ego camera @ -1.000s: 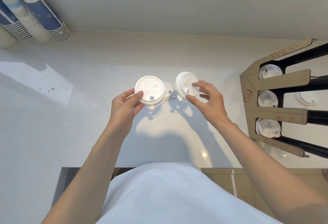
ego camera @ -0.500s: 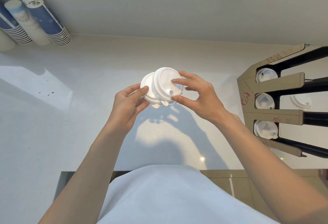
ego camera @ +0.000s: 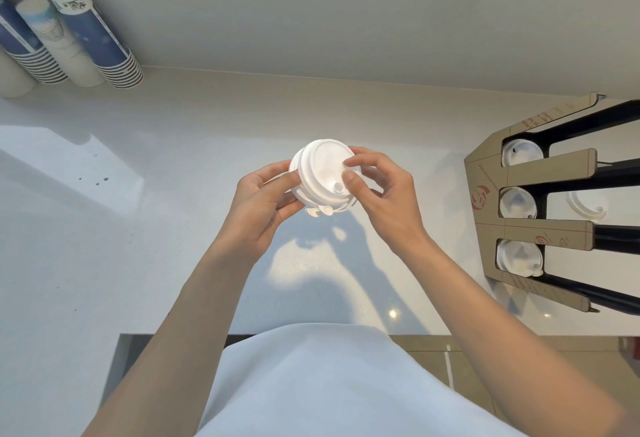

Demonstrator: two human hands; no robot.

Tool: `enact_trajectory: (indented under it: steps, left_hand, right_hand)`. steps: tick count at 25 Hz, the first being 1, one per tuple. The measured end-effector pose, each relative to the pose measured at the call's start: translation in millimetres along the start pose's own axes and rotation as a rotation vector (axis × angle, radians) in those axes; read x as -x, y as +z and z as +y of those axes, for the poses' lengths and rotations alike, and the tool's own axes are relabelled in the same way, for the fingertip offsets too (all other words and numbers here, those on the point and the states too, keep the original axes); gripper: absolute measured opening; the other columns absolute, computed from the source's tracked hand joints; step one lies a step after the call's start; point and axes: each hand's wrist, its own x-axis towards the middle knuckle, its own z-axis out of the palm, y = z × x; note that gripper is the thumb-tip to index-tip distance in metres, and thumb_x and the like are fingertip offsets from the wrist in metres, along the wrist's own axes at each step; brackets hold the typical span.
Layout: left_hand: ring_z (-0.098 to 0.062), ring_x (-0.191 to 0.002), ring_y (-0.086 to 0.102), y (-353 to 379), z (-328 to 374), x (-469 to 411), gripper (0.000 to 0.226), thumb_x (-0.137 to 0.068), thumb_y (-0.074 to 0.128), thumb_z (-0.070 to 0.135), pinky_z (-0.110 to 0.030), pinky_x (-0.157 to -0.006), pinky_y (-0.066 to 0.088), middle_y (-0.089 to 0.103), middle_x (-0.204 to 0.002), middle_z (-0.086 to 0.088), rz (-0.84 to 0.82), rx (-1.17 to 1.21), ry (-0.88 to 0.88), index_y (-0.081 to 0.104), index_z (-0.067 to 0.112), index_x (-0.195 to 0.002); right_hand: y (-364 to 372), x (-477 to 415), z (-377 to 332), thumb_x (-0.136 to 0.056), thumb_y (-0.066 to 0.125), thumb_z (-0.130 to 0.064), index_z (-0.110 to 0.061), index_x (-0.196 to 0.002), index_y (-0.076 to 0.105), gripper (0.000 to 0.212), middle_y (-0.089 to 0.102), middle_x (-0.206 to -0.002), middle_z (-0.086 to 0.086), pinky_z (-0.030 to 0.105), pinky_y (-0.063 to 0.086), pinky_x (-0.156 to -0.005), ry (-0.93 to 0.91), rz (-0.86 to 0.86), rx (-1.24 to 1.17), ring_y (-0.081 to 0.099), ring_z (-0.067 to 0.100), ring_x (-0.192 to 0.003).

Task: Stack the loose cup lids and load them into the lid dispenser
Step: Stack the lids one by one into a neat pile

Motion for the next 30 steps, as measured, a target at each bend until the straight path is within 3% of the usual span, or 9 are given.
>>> enact_trajectory:
  steps: [3,5,9,12,14,19,25,30]
  left_hand:
    - [-0.024,-0.096,0.076,0.8,-2.9,-0.3,0.022,-0.092,0.068,0.011,-0.029,-0.081,0.061,0.079,-0.104,-0.004,-0.006,-0.013,0.01,0.073,0.012,-0.113]
    - [-0.022,-0.096,0.075,1.8,-3.4,-1.2,0.018,-0.097,0.064,0.017,-0.033,-0.086,0.061,0.079,-0.102,-0.002,0.006,-0.018,-0.001,0.075,0.013,-0.11]
    - [-0.021,-0.101,0.074,4.1,-3.3,-0.3,0.026,-0.098,0.061,0.034,-0.036,-0.089,0.061,0.078,-0.103,-0.002,-0.031,-0.051,0.015,0.075,0.015,-0.109]
    - [-0.022,-0.107,0.073,6.7,-6.0,2.6,0.036,-0.093,0.069,0.026,-0.034,-0.089,0.06,0.078,-0.106,-0.004,-0.05,-0.064,0.026,0.067,0.01,-0.125]
    - [-0.022,-0.107,0.073,7.4,-6.5,3.3,0.035,-0.094,0.068,0.022,-0.035,-0.091,0.059,0.078,-0.107,-0.004,-0.064,-0.063,0.023,0.066,0.009,-0.127]
    - [-0.021,-0.106,0.072,9.4,-4.2,3.5,0.029,-0.099,0.06,0.017,-0.036,-0.093,0.058,0.077,-0.108,-0.001,-0.073,-0.057,0.026,0.066,0.011,-0.127]
    - [-0.032,-0.119,0.066,9.3,-5.3,1.8,0.039,-0.103,0.053,0.018,-0.045,-0.1,0.055,0.073,-0.12,-0.008,-0.048,-0.057,0.013,0.054,0.014,-0.142]
    - [-0.021,-0.109,0.07,12.2,-4.7,4.5,0.032,-0.106,0.047,0.023,-0.032,-0.087,0.059,0.072,-0.122,-0.002,-0.093,-0.075,0.041,0.063,0.02,-0.134]
  right_hand:
    - [4.8,1.5,3.4,-0.092,0.068,-0.014,-0.019,-0.105,0.069,0.015,0.067,-0.128,-0.006,0.038,0.057,-0.088,0.057,0.059,-0.084,0.068,0.017,-0.109]
    - [5.0,0.1,3.1,-0.092,0.068,-0.012,-0.021,-0.107,0.07,0.018,0.067,-0.128,-0.008,0.042,0.055,-0.095,0.069,0.076,-0.104,0.068,0.016,-0.111]
    - [3.1,-2.1,1.6,-0.093,0.066,-0.009,-0.019,-0.108,0.072,0.02,0.067,-0.129,-0.005,0.036,0.05,-0.103,0.057,0.076,-0.101,0.065,0.011,-0.118]
    - [1.9,-3.2,-0.5,-0.095,0.062,-0.008,-0.018,-0.112,0.072,0.022,0.065,-0.134,-0.001,0.015,0.048,-0.094,0.034,0.043,-0.062,0.06,0.007,-0.125]
    - [1.9,-3.6,-0.8,-0.096,0.061,-0.007,-0.016,-0.116,0.071,0.024,0.063,-0.136,0.001,0.007,0.046,-0.086,0.034,0.033,-0.067,0.057,0.01,-0.128]
    - [2.3,-4.0,-0.5,-0.093,0.068,-0.015,-0.017,-0.119,0.07,0.026,0.065,-0.134,0.0,0.006,0.047,-0.084,0.053,0.064,-0.089,0.059,0.009,-0.124]
    - [1.0,-1.4,1.1,-0.091,0.071,-0.018,-0.02,-0.116,0.071,0.026,0.065,-0.134,-0.003,0.009,0.046,-0.091,0.064,0.049,-0.104,0.06,0.004,-0.122]
    - [-0.6,0.4,-0.1,-0.086,0.075,-0.012,-0.022,-0.11,0.072,0.026,0.064,-0.135,-0.001,0.017,0.047,-0.099,0.071,0.035,-0.136,0.06,0.008,-0.124]
